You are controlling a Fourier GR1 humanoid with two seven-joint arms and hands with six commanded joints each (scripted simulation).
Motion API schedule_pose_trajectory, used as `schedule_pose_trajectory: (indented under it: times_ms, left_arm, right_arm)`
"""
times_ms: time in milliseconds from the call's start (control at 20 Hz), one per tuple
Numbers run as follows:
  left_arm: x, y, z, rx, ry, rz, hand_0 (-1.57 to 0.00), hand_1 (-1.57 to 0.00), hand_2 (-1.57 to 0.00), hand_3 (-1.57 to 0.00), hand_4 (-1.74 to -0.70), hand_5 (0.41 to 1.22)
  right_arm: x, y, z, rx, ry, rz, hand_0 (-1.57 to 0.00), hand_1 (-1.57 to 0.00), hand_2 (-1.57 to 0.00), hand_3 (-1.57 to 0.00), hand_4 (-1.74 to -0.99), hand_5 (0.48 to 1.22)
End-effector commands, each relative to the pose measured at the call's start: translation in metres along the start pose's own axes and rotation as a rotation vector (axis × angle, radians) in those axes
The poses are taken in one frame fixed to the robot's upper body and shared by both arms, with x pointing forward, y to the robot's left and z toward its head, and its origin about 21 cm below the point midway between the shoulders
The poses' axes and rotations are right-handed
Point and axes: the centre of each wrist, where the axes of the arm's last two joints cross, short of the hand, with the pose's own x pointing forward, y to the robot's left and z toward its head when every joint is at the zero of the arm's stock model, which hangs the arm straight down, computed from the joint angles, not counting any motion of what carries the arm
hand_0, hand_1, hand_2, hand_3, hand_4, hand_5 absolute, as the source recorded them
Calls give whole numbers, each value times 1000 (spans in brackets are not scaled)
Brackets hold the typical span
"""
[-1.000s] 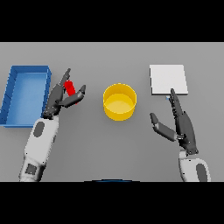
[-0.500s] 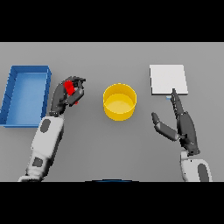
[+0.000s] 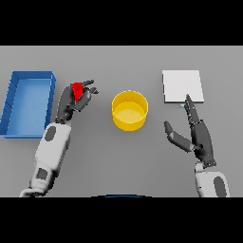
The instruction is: Pick up the red beaker and tilt it to pour out 1 green nut into yellow bowl. Pick up the yellow bowl and place it on the metallic measuring scale.
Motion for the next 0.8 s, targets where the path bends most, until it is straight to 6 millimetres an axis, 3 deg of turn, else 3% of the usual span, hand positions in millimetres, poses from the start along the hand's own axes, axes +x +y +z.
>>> schedule_pose_trajectory:
  times_ms: [0, 300, 750]
  left_arm:
    - [1, 2, -2, -2, -6, 30, -1483, -1486, -1493, -1462, -1639, 1157]
    - [36, 12, -7, -50, -96, 68, -1548, -1549, -1551, -1542, -1714, 1132]
    - [66, 15, -23, -130, -108, -176, -1562, -1562, -1563, -1559, -1730, 1134]
  right_arm:
    - [-1, -1, 0, -1, -1, -2, 1, 1, 1, 1, -1248, 645]
    - [0, -2, 4, 4, -14, 22, 1, 1, 1, 1, -1227, 647]
    - [-3, -1, 1, -7, -37, 73, 1, 1, 1, 1, -1210, 664]
